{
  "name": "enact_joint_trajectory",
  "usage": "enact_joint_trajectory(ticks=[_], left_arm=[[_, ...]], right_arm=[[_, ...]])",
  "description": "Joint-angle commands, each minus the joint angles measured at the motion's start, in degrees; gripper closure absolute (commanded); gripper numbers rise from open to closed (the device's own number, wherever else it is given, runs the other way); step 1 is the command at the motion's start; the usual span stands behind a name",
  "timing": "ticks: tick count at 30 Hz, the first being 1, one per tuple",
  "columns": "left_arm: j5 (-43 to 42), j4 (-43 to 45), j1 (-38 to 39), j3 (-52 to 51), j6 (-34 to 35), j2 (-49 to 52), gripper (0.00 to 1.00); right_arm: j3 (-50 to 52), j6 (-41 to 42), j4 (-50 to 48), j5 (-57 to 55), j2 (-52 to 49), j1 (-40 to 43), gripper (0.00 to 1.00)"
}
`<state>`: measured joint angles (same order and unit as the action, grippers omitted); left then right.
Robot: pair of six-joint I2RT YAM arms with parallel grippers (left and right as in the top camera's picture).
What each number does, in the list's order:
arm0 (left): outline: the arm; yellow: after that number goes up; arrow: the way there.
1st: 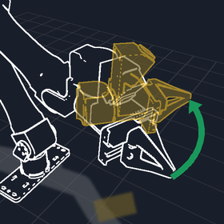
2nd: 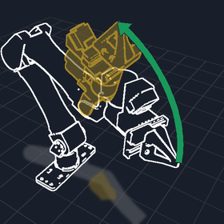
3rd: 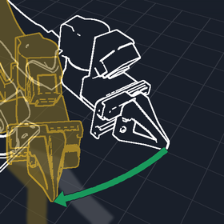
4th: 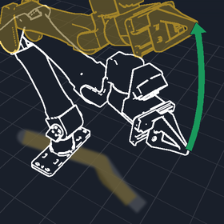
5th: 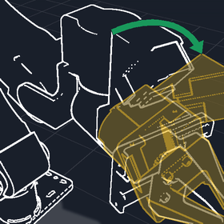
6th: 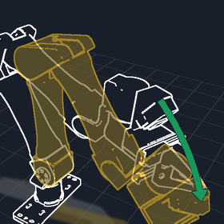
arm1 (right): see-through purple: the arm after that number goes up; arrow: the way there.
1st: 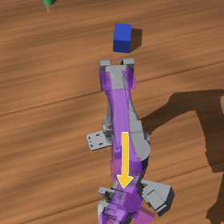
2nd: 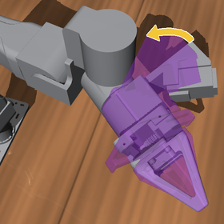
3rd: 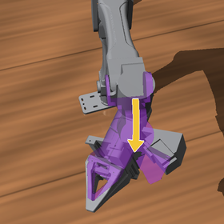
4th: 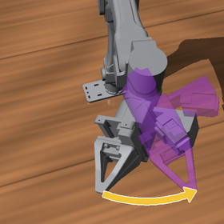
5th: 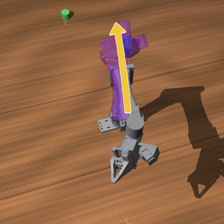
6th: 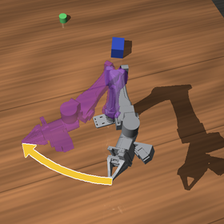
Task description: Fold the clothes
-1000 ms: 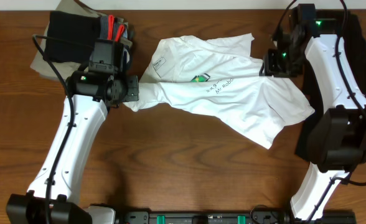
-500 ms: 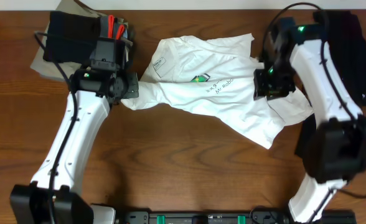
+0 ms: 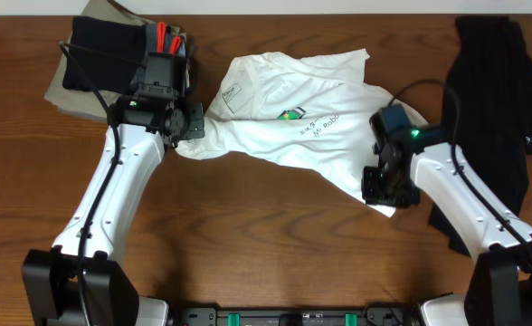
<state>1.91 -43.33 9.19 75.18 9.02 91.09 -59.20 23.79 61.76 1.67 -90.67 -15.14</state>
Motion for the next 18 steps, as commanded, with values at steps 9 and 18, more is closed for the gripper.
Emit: enact_joint_trajectory(ticks=[9, 18], left_arm=[[0.68, 0.17, 0.00, -0.02, 0.31, 0.33, 0.94], [0.68, 0.15, 0.00, -0.02, 0.31, 0.33, 0.94]], right_arm=[[10.29, 12.46, -8.59, -9.92, 1.62, -0.46, 0.67], [16.00, 12.41, -17.92, -10.03, 1.53, 0.94, 0.55]])
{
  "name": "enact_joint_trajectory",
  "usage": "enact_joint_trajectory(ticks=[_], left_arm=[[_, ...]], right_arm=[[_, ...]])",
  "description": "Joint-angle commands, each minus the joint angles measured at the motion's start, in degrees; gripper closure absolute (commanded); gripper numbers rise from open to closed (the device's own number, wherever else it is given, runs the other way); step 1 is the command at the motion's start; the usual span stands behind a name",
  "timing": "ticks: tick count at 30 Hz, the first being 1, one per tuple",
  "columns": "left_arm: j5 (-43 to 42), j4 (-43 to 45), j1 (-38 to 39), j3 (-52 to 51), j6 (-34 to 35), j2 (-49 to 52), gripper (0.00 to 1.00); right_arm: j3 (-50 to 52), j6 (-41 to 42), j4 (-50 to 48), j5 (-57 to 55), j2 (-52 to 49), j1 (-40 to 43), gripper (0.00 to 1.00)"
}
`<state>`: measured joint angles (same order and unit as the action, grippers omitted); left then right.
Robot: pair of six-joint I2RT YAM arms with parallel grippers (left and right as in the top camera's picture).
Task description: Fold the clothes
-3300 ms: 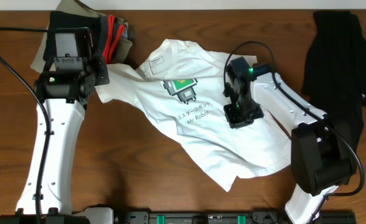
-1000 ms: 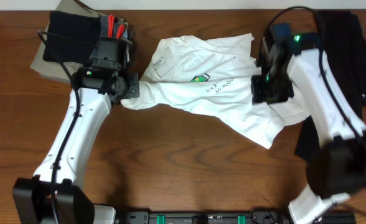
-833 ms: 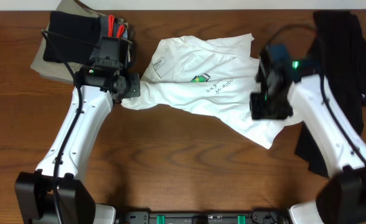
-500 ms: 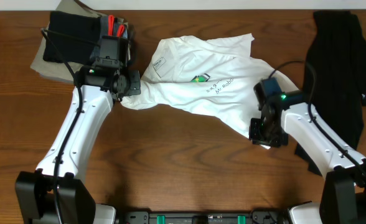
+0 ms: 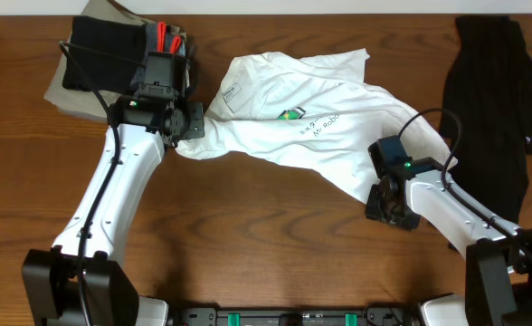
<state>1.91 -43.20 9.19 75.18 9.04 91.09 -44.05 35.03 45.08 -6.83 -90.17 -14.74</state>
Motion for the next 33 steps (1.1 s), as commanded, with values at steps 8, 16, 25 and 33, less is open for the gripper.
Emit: enact_joint_trajectory(ticks=[8, 16, 25, 33], left_arm=[[0.70, 0.00, 0.00, -0.02, 0.26, 0.33, 0.94], [7.39, -1.33, -0.15, 0.07, -0.33, -0.48, 0.94], [8.02, -3.48, -2.58, 0.07, -0.28, -9.44, 0.94], [8.02, -6.54, -2.71, 0.07, -0.13, -22.40, 0.94]], right_arm=[[-1.53, 1.01, 0.24, -1.60, 1.57, 0.59, 0.96], [-12.17, -6.95, 12.31, -2.01, 9.64, 4.02, 0.99], [-20.68, -12.87, 23.10, 0.11, 19.17, 10.01, 0.99], [-25.18, -13.53, 32.00, 0.87, 25.99, 10.08, 0.99]])
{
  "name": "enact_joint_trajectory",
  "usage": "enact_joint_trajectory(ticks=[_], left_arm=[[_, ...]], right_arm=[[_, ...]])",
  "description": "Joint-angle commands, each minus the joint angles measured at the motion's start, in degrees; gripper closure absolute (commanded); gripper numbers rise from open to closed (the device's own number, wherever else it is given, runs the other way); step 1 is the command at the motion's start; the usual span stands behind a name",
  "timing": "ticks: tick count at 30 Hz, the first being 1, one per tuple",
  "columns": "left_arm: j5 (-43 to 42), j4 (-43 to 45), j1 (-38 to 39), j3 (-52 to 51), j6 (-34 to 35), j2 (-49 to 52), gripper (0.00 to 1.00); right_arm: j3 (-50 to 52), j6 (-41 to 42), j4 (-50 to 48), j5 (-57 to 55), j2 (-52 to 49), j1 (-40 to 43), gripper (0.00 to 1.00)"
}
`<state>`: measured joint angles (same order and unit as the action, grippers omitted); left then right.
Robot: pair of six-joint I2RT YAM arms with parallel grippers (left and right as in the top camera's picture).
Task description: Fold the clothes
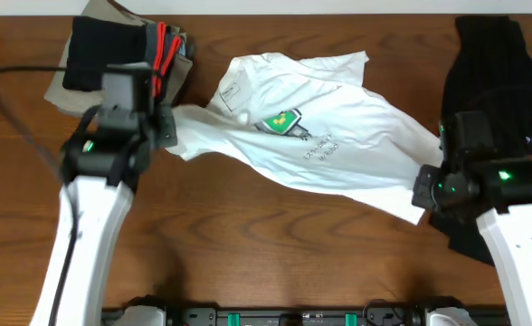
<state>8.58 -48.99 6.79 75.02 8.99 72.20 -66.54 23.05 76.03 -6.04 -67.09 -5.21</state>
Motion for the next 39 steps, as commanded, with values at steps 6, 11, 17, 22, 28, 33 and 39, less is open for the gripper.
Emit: enact_joint_trajectory(ticks=[6, 11, 17, 22, 28, 33, 39], left_arm=[[1.36, -1.84, -0.28, 0.22, 0.70, -12.76, 0.94], [1.31, -1.99, -0.28, 0.20, 2.75, -16.13, 0.94], [1.33, -3.21, -0.28, 0.20, 3.72, -12.13, 0.94], [1.36, -3.15, -0.28, 0.20, 4.46, -4.39, 0.94], [1.36, -0.85, -0.28, 0.20, 4.46, 5.40, 0.94], [1.36, 0.09, -0.31, 0.20, 4.46, 11.21, 0.94], [1.38, 1.36, -0.31, 0.20, 4.42, 13.53, 0.94]], right_arm=[[-7.65, -3.10, 0.13, -0.11, 6.82, 0.55, 0.99], [-7.50, -4.55, -3.56, 1.01, 4.00, 0.55, 0.99], [-7.50, -8.39, -7.28, 6.03, -6.27, 0.55, 0.99], [-7.50, -10.32, -12.04, 6.97, -15.37, 0.55, 0.99], [-7.50, -12.11, -18.95, 7.15, -24.37, 0.55, 0.99], [-7.50, -14.05, -25.33, 8.13, -30.82, 0.55, 0.99], [-7.63, -14.99, -28.96, 10.82, -34.23, 0.83, 0.78]])
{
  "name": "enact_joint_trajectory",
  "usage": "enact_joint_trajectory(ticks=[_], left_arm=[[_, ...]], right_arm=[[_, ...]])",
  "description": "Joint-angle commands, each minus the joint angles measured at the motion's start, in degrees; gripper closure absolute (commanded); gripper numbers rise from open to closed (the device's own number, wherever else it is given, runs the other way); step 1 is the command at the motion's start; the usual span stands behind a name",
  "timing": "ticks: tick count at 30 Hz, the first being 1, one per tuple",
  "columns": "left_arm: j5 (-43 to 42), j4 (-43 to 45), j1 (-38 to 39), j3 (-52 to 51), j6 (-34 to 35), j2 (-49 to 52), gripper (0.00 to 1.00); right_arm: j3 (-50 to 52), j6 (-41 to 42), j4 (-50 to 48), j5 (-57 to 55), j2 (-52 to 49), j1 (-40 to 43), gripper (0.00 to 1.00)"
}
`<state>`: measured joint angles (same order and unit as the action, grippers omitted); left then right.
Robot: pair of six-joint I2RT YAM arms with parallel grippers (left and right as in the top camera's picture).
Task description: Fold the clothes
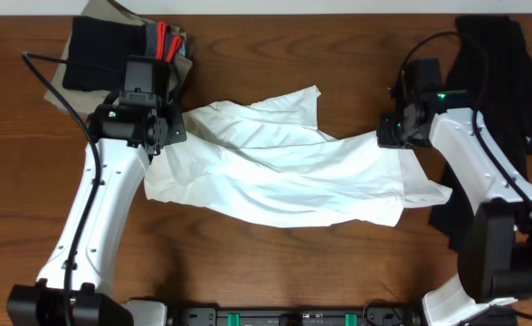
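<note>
A white T-shirt [284, 172] lies crumpled across the middle of the table, plain side up, with no print showing. My left gripper [169, 128] is at its upper left edge and looks shut on the cloth. On the other side, my right gripper [390, 137] pinches the shirt's upper right edge, its fingers hidden under the wrist. A flap of shirt [289, 104] sticks up toward the far side, and one corner [429, 193] trails off to the right.
A stack of folded clothes [103, 54], dark and grey with red stripes, sits at the far left just behind my left gripper. A black garment [501, 100] lies along the right side, partly under the right arm.
The shirt's printed side faced up; now the plain side shows and the shirt lies nearer the front. My right gripper has moved from the near right to the far right. The left gripper has hardly moved.
At first both grippers were on the bunched shirt, left at its left corner, right at its near right corner. Then the shirt was stretched wide between them, print up. Now it lies turned over, with both grippers still on its edges.
</note>
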<state>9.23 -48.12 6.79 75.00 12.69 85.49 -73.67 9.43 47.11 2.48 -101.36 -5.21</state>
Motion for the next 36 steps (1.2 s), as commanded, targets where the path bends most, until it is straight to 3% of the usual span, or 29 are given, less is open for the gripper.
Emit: enact_joint_trajectory(ticks=[1, 5, 10, 14, 26, 36], left_arm=[[0.72, 0.81, -0.31, 0.22, 0.72, 0.24, 0.94], [0.72, 1.55, -0.31, 0.22, 0.70, 0.24, 0.94], [0.72, 1.97, -0.35, 0.22, 0.72, 0.24, 0.94], [0.72, 2.23, -0.35, 0.22, 0.70, 0.24, 0.94], [0.72, 2.16, -0.35, 0.22, 0.50, 0.24, 0.94], [0.72, 2.16, -0.35, 0.22, 0.48, 0.24, 0.94]], right_arm=[[-0.74, -1.38, 0.87, 2.86, 0.52, 0.96, 0.74], [-1.44, -1.36, 8.33, 3.39, 3.10, 1.60, 0.58], [-1.36, -1.36, 19.30, 3.63, 4.87, 2.58, 0.55], [0.87, -0.35, 21.86, 3.65, 4.87, 2.58, 0.55], [13.03, 3.52, 11.67, 2.73, 4.87, 2.75, 0.53], [19.63, 5.33, 1.86, -2.05, 4.81, 5.38, 0.44]])
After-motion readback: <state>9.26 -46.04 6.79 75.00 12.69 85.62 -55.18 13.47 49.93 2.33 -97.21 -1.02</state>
